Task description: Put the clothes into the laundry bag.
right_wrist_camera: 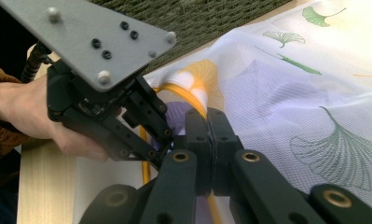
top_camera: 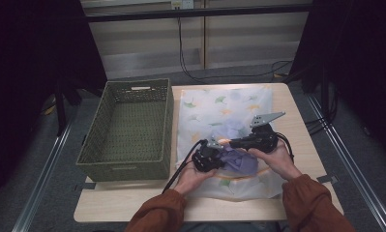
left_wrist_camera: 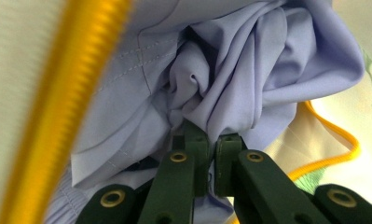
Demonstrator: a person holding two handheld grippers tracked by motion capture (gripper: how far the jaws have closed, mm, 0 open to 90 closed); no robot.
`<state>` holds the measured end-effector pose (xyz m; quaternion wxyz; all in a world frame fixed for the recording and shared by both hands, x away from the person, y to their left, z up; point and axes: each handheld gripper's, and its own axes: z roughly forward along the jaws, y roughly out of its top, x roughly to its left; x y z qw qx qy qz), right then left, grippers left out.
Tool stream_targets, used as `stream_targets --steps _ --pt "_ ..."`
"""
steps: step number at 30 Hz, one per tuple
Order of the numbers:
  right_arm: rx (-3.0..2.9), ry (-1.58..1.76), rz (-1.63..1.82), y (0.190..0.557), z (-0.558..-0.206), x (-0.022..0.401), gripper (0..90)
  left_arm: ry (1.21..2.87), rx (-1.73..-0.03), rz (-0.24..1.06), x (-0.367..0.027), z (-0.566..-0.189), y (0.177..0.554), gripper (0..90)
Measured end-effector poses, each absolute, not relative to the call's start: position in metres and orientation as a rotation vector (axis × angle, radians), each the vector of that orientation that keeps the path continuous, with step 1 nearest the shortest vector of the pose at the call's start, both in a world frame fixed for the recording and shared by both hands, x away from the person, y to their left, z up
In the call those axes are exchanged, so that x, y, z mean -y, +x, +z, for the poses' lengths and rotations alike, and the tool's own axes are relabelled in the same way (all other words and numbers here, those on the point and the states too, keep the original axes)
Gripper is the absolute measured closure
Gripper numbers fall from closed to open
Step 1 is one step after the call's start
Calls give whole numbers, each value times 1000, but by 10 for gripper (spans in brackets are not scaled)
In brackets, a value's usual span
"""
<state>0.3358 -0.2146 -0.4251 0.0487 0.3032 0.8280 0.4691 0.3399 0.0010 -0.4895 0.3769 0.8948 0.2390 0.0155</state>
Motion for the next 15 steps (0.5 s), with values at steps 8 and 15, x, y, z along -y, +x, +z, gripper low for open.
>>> stream_targets --steps 8,15 --pt "-2529 917 1433 335 -425 213 897 2247 -673 58 0 -491 345 877" --pt "-2540 912 1434 334 -425 211 897 2217 -723 88 1 -491 350 878"
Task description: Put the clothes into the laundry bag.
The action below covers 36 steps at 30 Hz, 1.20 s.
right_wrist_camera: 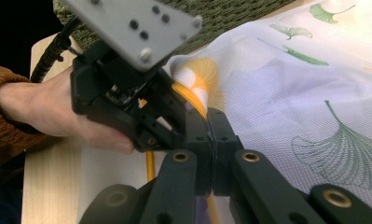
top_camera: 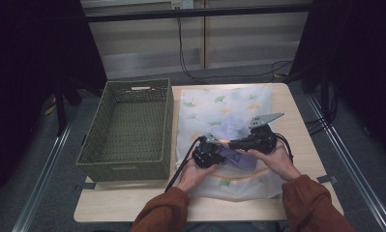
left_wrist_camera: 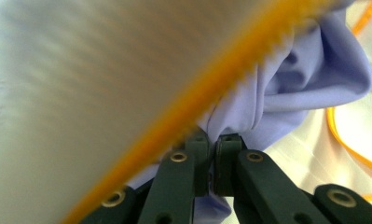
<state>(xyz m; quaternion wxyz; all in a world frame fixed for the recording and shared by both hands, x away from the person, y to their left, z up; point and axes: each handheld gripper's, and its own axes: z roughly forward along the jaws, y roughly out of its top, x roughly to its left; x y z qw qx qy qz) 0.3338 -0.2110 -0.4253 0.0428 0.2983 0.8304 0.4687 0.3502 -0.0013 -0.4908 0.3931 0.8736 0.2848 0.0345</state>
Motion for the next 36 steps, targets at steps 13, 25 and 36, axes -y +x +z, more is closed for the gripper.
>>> stream_targets --steps 13,25,36 --pt "-2523 902 1442 331 -422 213 898 2145 -776 128 7 -484 359 877" --pt "-2526 881 1465 329 -419 212 898 2060 -851 146 12 -485 364 876" --pt "-2536 854 1469 327 -416 209 898 2014 -889 175 21 -486 372 873"
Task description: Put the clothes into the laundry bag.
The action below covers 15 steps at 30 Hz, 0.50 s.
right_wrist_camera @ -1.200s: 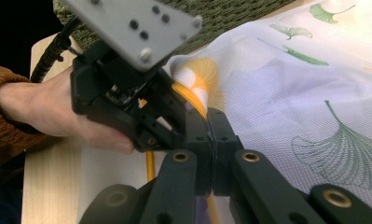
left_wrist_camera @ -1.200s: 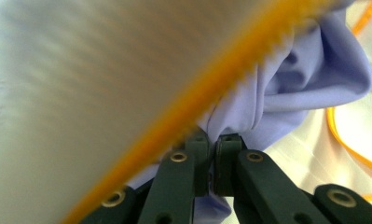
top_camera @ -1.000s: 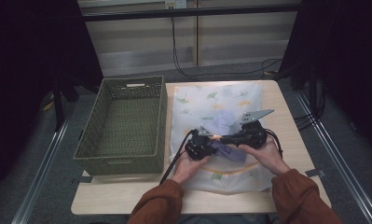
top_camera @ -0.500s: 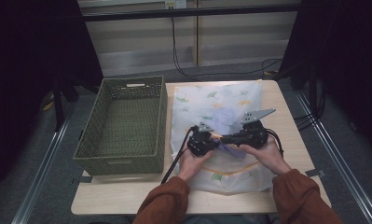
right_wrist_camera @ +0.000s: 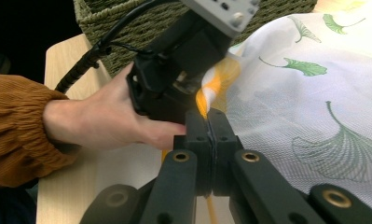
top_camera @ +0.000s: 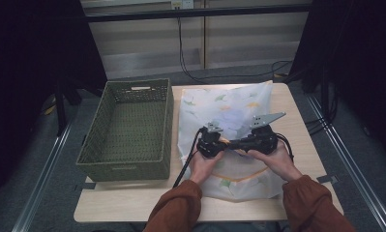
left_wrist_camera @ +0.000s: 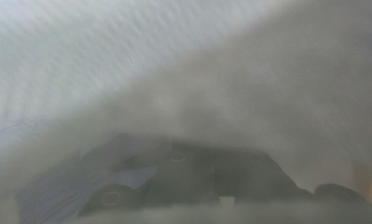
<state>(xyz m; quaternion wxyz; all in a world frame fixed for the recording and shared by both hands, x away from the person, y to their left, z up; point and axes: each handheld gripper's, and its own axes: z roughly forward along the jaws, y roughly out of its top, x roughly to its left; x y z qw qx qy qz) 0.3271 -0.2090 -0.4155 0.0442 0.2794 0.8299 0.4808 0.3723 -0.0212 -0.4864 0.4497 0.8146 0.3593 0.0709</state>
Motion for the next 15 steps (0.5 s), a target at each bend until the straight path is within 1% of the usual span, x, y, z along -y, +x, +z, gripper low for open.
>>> stream_targets --steps 11,13,15 --pt "-2573 875 1452 330 -424 212 899 2055 -887 163 30 -501 376 858" --pt "-2574 885 1442 332 -426 214 899 2082 -879 156 30 -504 377 841" --pt "-2570 897 1443 332 -427 215 899 2085 -883 141 31 -508 376 806"
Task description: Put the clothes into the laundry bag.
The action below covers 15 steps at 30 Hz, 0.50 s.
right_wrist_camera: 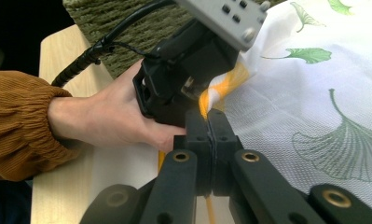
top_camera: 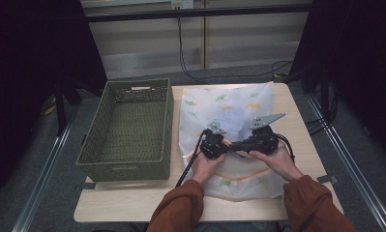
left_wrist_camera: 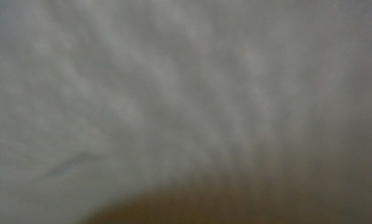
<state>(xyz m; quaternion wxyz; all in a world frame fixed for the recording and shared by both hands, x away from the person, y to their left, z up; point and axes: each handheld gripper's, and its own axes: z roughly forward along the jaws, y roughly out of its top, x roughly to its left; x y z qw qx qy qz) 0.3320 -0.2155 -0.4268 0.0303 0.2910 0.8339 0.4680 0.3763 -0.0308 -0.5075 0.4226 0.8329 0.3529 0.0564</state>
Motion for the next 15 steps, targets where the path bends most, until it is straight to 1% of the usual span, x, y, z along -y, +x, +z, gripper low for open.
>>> stream_targets --steps 2,3,5,7,11,12,15 --pt "-2569 903 1436 333 -427 217 899 2079 -883 116 30 -509 376 767" --pt "-2569 903 1439 333 -428 217 899 2090 -873 103 29 -508 375 726" --pt "-2565 908 1438 333 -428 218 898 2105 -855 118 29 -506 372 685" --pt "-2562 910 1438 334 -428 219 899 2099 -851 101 27 -504 371 637" --pt "-2554 923 1435 335 -429 221 899 2118 -814 107 20 -497 368 557" --pt "-2553 925 1434 335 -429 221 899 2124 -793 110 18 -495 367 543" --pt "-2543 932 1441 335 -428 223 898 2136 -766 101 14 -489 362 544"
